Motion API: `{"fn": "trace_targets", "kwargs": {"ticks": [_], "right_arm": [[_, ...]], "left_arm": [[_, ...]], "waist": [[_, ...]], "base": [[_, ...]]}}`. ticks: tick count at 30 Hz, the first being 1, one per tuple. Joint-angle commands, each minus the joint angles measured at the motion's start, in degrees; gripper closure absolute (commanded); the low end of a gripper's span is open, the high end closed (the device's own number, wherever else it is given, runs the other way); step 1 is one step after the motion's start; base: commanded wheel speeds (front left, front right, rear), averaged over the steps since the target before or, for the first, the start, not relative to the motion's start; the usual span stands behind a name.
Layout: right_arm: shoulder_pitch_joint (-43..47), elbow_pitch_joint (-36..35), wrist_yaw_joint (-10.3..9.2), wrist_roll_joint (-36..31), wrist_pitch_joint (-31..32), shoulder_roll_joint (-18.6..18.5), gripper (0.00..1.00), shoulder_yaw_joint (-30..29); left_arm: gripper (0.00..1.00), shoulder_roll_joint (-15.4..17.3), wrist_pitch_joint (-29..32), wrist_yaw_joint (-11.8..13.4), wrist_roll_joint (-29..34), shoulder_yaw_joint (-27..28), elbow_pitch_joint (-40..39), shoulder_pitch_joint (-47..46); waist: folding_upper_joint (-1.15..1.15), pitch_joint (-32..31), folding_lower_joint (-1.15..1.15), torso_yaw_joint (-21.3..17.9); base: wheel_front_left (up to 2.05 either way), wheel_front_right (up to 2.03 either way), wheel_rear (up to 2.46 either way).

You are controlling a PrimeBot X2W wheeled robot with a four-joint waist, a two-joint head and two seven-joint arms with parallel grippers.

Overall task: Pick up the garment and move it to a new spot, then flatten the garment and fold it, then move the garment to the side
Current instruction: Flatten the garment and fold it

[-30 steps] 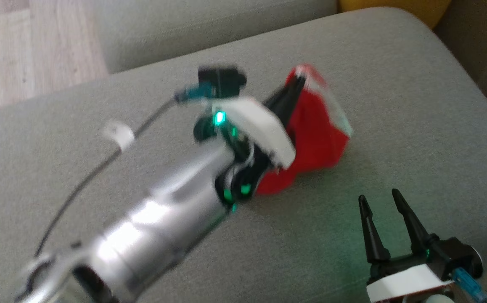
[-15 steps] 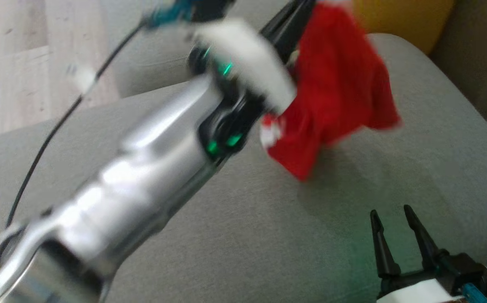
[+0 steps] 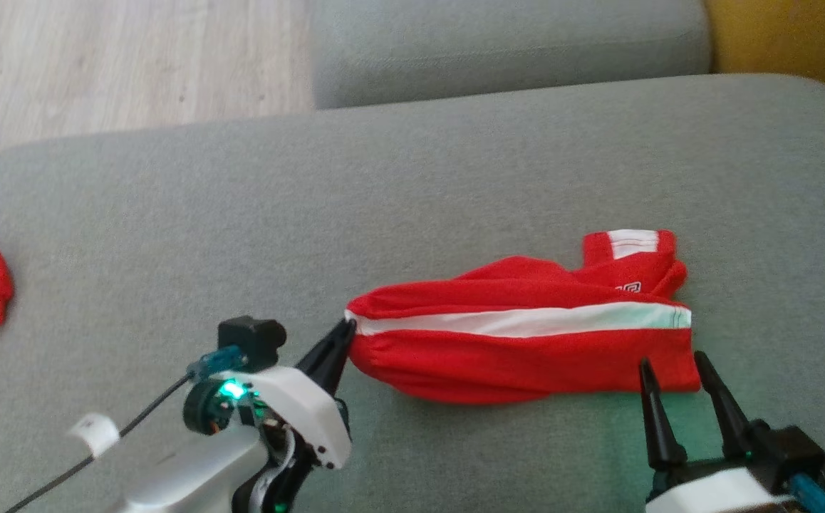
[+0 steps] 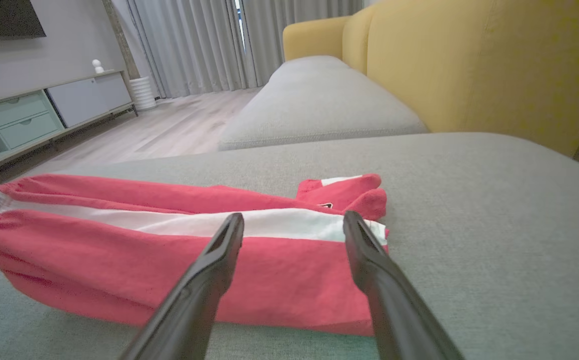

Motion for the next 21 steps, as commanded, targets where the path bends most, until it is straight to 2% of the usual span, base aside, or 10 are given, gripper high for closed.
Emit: {"fn": "trace_targets", "kwargs": {"ticks": [1, 5, 10, 20, 21], "right_arm": [[-3.78, -0.01, -0.04, 0.92, -0.54, -0.98, 0.0, 1.0], [-8.63, 6.77, -0.04, 1.82, -0.54, -1.81, 0.0, -1.14], [-11.99, 13.41, -0.04, 2.27, -0.54, -2.17, 0.0, -1.17], [-15.0, 18.07, -0.04, 1.8, -0.54, -1.88, 0.0, -2.39], [-15.24, 18.44, -0.04, 1.69, -0.54, -1.82, 0.13, -2.28]], "left_arm": [[1.0, 1.83, -2.46, 0.84, 1.55, 2.23, -1.47, -2.66], [1.0, 3.04, -6.82, 2.59, 4.37, 2.56, -0.6, -1.11], [1.0, 2.54, -8.28, 2.87, 4.82, 3.62, 0.33, -0.15], [1.0, 0.3, -8.96, 2.34, 5.64, 3.93, 2.68, -0.3], [1.0, 0.11, -8.98, 2.26, 5.64, 3.94, 2.9, -0.3]], "waist": [[0.0, 2.11, 0.0, 2.16], [0.0, 3.62, 0.0, 3.69], [0.0, 4.16, 0.0, 4.79], [0.0, 4.6, 0.0, 5.8], [0.0, 4.64, 0.0, 5.82]], "base": [[0.0, 0.0, 0.0], [0.0, 0.0, 0.0], [0.0, 0.0, 0.0], [0.0, 0.0, 0.0], [0.0, 0.0, 0.0]]}}
